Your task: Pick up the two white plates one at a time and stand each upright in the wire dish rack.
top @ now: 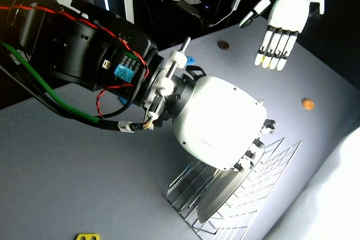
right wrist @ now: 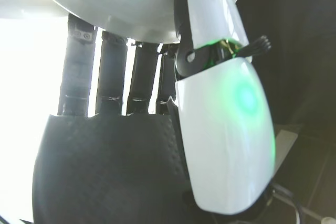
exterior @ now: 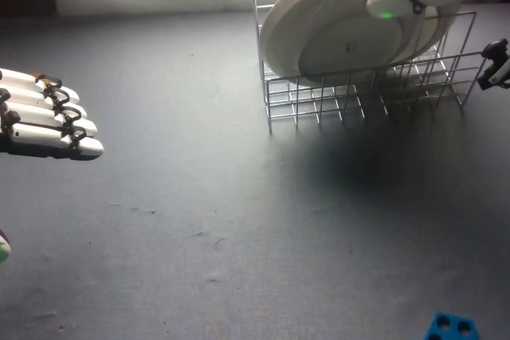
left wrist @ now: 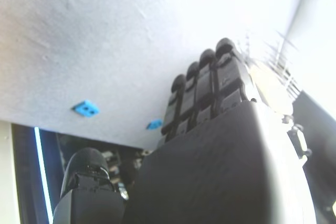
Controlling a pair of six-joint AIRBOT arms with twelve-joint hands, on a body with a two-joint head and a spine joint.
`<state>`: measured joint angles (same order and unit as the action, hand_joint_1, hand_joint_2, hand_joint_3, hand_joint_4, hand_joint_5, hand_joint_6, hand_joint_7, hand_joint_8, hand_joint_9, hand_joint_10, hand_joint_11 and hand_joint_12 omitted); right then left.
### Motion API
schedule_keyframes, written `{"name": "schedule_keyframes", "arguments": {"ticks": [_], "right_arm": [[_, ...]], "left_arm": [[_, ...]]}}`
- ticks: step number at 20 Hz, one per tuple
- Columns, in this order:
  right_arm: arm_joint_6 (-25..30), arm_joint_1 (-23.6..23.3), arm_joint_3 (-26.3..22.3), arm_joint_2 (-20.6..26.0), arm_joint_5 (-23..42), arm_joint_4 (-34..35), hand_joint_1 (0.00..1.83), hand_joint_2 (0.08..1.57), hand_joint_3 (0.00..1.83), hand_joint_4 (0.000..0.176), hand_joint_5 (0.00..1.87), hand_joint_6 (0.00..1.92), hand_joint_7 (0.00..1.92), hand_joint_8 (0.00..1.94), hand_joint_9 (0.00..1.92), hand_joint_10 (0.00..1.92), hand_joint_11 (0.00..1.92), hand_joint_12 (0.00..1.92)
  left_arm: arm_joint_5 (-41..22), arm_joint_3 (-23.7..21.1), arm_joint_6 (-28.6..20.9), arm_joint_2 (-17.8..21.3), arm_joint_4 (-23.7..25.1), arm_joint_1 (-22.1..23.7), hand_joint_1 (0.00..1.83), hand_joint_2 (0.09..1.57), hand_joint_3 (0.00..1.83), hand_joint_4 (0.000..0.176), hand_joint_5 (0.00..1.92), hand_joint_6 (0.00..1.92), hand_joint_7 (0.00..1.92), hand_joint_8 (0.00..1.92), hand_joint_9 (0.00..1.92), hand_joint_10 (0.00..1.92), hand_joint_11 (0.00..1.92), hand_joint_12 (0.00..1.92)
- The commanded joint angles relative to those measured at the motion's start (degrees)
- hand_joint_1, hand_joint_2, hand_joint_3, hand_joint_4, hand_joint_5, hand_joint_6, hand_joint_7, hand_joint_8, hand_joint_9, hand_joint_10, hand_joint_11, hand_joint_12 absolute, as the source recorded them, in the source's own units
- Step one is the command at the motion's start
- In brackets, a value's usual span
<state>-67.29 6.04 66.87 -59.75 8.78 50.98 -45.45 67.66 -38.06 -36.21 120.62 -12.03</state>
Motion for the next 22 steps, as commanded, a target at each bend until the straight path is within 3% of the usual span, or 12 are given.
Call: {"name": "schedule_keyframes", "arguments": {"ticks": [1,2,4,5,6,8,9,10,12,18,22], "right_arm": [[0.71,-0.52,0.45,0.09,6.51,-0.42,1.38,1.1,0.0,0.0,0.94,1.04,1.06,0.82,0.89,1.16,0.69,1.16],[0.71,-0.33,0.69,-0.25,6.55,-0.42,1.25,1.12,0.0,0.0,0.92,1.06,1.04,0.92,0.92,0.77,0.67,1.2],[0.72,-0.15,0.88,-0.52,6.59,-0.41,1.19,1.17,0.0,0.007,0.83,1.18,0.94,1.09,0.92,0.54,0.56,1.3],[0.75,-0.12,0.89,-0.55,6.65,-0.41,1.13,1.18,0.0,0.0,0.83,1.19,0.92,0.64,0.91,0.47,0.53,1.29],[0.76,-0.08,0.89,-0.57,6.68,-0.41,1.12,1.19,0.0,0.0,0.83,1.2,0.99,0.38,0.91,0.42,0.51,1.28],[0.75,0.29,0.89,-0.62,6.98,-0.41,1.07,1.21,0.0,0.0,0.8,1.25,1.01,0.14,0.89,0.33,0.45,1.31],[0.75,0.68,0.89,-0.64,7.28,-0.42,1.02,1.15,0.0,0.0,0.71,0.69,1.0,0.1,0.87,0.3,0.42,1.3],[0.75,0.84,0.9,-0.66,7.35,-0.42,1.01,1.13,0.0,0.0,0.76,0.4,0.99,0.06,0.86,0.27,0.41,1.28],[0.75,1.28,0.9,-0.75,7.43,-0.43,1.0,1.13,0.0,0.0,0.83,0.15,0.98,0.02,0.87,0.19,0.4,1.27],[0.77,2.13,0.89,-1.03,7.5,-0.43,1.0,1.13,0.0,0.0,0.86,0.07,0.97,0.0,0.85,0.16,0.32,1.33],[0.79,2.28,0.88,-1.04,7.49,-0.43,0.94,1.1,0.0,0.0,0.85,0.04,0.92,0.0,0.83,0.15,0.35,1.27]], "left_arm": [[1.32,-0.1,-0.2,0.21,-2.67,0.46,0.0,1.04,0.0,0.0,0.0,0.0,0.0,0.0,0.0,0.0,0.0,0.0],[1.32,-0.1,-0.2,0.21,-2.67,0.46,0.0,1.03,0.0,0.0,0.0,0.0,0.0,0.0,0.0,0.0,0.0,0.0],[1.32,-0.11,-0.2,0.21,-2.67,0.46,0.0,1.03,0.0,0.0,0.0,0.0,0.0,0.0,0.0,0.0,0.0,0.0],[1.32,-0.11,-0.2,0.21,-2.67,0.46,0.0,1.04,0.0,0.0,0.0,0.0,0.0,0.0,0.0,0.0,0.0,0.0],[1.32,-0.11,-0.2,0.21,-2.66,0.45,0.0,1.04,0.0,0.0,0.0,0.0,0.0,0.0,0.0,0.0,0.0,0.0],[1.32,-0.11,-0.2,0.13,-2.66,0.34,0.0,1.04,0.0,0.0,0.0,0.0,0.0,0.0,0.0,0.0,0.0,0.0],[1.32,-0.13,-0.2,0.1,-2.66,0.26,0.0,1.04,0.0,0.0,0.0,0.0,0.0,0.0,0.0,0.0,0.0,0.0],[1.32,-0.13,-0.2,0.09,-2.66,0.24,0.0,1.04,0.0,0.0,0.0,0.0,0.0,0.0,0.0,0.0,0.0,0.0],[1.32,-0.13,-0.2,0.09,-2.66,0.23,0.0,1.04,0.0,0.0,0.0,0.0,0.0,0.0,0.0,0.0,0.0,0.0],[1.32,-0.18,-0.2,0.09,-2.65,0.22,0.0,1.04,0.0,0.0,0.0,0.0,0.0,0.0,0.0,0.0,0.0,0.0],[1.32,-0.24,-0.2,0.09,-2.57,0.22,0.0,1.04,0.0,0.0,0.0,0.0,0.0,0.0,0.0,0.0,0.0,0.0]]}}
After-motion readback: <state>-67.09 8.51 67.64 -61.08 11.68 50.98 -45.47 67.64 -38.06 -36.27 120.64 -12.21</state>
